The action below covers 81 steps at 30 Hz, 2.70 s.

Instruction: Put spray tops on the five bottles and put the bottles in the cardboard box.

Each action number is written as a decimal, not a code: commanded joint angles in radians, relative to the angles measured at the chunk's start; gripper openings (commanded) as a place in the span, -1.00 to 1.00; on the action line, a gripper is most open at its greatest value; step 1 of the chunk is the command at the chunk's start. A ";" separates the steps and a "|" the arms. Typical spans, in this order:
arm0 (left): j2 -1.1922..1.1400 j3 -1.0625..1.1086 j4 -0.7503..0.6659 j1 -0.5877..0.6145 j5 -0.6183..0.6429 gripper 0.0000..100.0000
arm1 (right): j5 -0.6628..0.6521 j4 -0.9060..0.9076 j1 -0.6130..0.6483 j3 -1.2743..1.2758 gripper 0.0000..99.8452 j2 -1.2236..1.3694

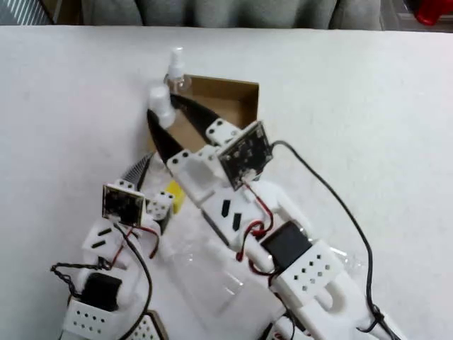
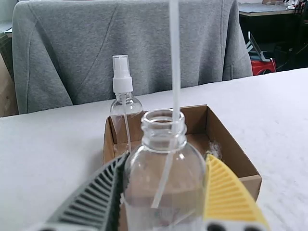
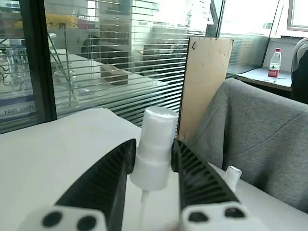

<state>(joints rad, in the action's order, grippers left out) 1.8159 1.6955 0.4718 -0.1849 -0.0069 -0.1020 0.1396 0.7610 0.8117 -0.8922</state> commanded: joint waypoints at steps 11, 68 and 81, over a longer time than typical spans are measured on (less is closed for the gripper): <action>0.010 -0.003 0.008 0.008 0.002 -0.96 | -0.009 0.188 0.010 -0.064 -0.69 -0.025; 0.012 -0.018 0.000 0.071 0.011 -0.96 | 0.028 0.839 -0.381 -0.196 -0.97 0.139; 0.008 -0.094 0.008 0.130 0.048 -0.96 | 0.124 0.446 -0.303 0.288 -0.97 -0.153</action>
<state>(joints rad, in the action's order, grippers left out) 1.8159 1.6924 0.4718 -0.1051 -0.0069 -0.0591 0.7073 0.3943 0.9851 -0.9291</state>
